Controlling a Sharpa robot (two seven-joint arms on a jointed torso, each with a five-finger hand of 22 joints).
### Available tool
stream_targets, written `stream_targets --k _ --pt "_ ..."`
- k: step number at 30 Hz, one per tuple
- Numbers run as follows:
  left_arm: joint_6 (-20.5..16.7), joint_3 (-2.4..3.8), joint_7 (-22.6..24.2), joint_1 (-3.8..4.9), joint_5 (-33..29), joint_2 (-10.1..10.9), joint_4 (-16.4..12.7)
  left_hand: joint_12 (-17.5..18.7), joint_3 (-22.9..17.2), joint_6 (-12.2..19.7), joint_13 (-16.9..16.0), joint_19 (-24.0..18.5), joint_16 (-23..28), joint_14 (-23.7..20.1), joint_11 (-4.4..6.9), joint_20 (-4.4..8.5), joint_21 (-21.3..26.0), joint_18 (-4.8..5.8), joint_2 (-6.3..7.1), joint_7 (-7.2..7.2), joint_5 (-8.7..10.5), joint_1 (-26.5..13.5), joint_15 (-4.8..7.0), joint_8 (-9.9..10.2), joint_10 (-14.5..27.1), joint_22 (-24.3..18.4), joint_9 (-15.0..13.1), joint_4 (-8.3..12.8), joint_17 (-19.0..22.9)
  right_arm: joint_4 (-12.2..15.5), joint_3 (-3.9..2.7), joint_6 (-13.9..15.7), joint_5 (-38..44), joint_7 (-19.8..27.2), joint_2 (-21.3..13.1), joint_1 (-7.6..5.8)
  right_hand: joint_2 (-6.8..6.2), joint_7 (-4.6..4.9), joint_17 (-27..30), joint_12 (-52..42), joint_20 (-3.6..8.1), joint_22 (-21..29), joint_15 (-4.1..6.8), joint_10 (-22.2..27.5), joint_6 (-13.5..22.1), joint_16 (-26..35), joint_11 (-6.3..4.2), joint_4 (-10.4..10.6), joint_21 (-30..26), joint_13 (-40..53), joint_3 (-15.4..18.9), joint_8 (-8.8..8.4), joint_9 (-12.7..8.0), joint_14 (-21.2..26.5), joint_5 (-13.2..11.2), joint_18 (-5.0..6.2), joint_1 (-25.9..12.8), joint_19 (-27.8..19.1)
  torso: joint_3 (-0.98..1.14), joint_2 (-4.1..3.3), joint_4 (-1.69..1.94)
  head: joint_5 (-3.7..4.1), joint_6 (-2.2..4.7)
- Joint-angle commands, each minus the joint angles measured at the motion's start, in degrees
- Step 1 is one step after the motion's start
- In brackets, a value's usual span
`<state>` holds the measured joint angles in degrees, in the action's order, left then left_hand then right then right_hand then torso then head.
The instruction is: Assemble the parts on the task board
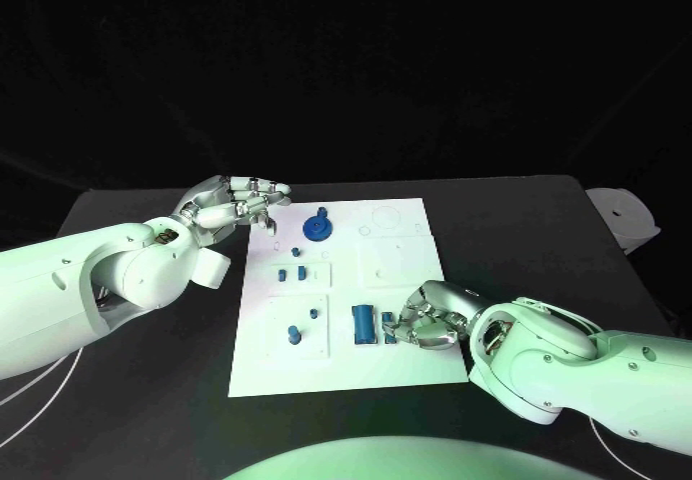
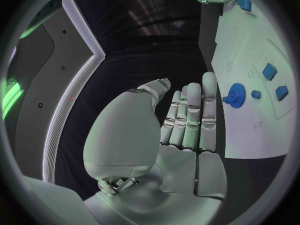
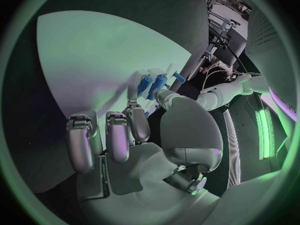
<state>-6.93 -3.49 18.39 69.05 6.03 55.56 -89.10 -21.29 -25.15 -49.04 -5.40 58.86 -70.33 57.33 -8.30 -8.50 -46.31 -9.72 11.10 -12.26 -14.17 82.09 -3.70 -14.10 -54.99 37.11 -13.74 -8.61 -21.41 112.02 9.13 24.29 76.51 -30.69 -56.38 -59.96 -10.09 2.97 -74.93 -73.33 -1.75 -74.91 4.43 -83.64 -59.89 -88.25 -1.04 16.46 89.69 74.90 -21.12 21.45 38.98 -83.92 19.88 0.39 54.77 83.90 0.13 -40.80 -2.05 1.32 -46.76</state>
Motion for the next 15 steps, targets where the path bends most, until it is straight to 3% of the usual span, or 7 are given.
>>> stream_targets --k 1,4,7,10,15 --pt "1.07 0.03 0.18 0.01 0.19 -0.12 -0.06 -0.30 -0.15 0.30 -0.07 0.28 0.32 -0.39 0.03 -0.18 0.29 -0.84 0.02 0.01 0.16 -0.55 -0.11 -0.29 0.47 -0.09 -0.06 -0.06 0.05 0.27 0.00 -1.63 0.36 0.75 -0.36 0.06 0.20 -0.06 -12.32 -0.37 0.45 -15.09 0.43 -0.73 -0.09 -0.27 -0.25 -0.66 0.31 6.48 0.29 0.35 0.12 -5.47 0.35 -0.39 2.38 6.10 -0.03 -0.02 -0.02 0.04 -0.01" --pt "1.08 0.03 0.16 0.01 0.19 -0.12 -0.06 -0.30 -0.15 0.30 -0.07 0.28 0.32 -0.39 0.03 -0.18 0.29 -0.84 0.02 0.01 0.16 -0.55 -0.11 -0.29 0.47 -0.09 -0.06 -0.06 0.05 0.37 0.00 -3.00 -0.37 1.16 -0.59 0.06 0.00 -0.03 -12.28 -0.33 0.46 -15.09 0.42 -0.72 0.00 -0.24 -0.23 -1.30 0.31 6.50 0.59 0.36 0.14 -5.46 -1.02 -0.39 5.22 6.10 -0.04 -0.07 -0.01 0.02 -0.02" --pt "1.10 0.03 0.14 0.01 0.19 -0.13 -0.03 -0.30 -0.15 0.30 -0.07 0.28 0.32 -0.39 0.03 -0.18 0.29 -0.84 0.02 0.01 0.16 -0.55 -0.11 -0.29 0.47 -0.09 -0.06 -0.06 0.05 0.50 0.01 -4.21 -1.13 1.58 -0.73 0.06 -0.13 -0.01 -12.28 -0.26 0.44 -15.09 0.40 -0.69 0.06 -0.24 -0.21 -1.59 0.31 6.52 1.14 0.28 0.07 -5.46 -4.01 -0.39 7.76 6.10 -0.06 -0.03 0.03 0.00 -0.05" --pt "1.12 0.03 0.13 0.01 0.19 -0.14 -0.01 -0.30 -0.15 0.30 -0.07 0.28 0.32 -0.39 0.03 -0.18 0.29 -0.84 0.02 0.01 0.16 -0.55 -0.11 -0.29 0.47 -0.09 -0.06 -0.06 0.05 0.56 0.01 -4.74 -1.57 1.80 -0.80 0.06 -0.09 0.01 -12.25 -0.24 0.42 -15.09 0.37 -0.69 0.03 -0.22 -0.19 -1.39 0.31 6.54 1.53 0.24 0.00 -5.45 -5.66 -0.39 8.67 6.10 -0.08 -0.02 0.08 0.02 -0.06" --pt "1.13 0.03 0.14 0.01 0.19 -0.15 0.04 -0.30 -0.15 0.30 -0.07 0.28 0.32 -0.39 0.03 -0.18 0.29 -0.84 0.02 0.01 0.16 -0.55 -0.11 -0.29 0.47 -0.09 -0.06 -0.06 0.05 0.31 0.01 -4.78 -1.97 1.88 -0.86 0.06 0.03 0.01 -12.35 -0.30 0.41 -15.09 0.37 -0.72 -0.01 -0.27 -0.18 -1.27 0.31 6.58 1.58 0.24 -0.01 -5.48 -5.96 -0.39 8.79 6.10 -0.06 -0.03 0.07 -0.06 -0.08"
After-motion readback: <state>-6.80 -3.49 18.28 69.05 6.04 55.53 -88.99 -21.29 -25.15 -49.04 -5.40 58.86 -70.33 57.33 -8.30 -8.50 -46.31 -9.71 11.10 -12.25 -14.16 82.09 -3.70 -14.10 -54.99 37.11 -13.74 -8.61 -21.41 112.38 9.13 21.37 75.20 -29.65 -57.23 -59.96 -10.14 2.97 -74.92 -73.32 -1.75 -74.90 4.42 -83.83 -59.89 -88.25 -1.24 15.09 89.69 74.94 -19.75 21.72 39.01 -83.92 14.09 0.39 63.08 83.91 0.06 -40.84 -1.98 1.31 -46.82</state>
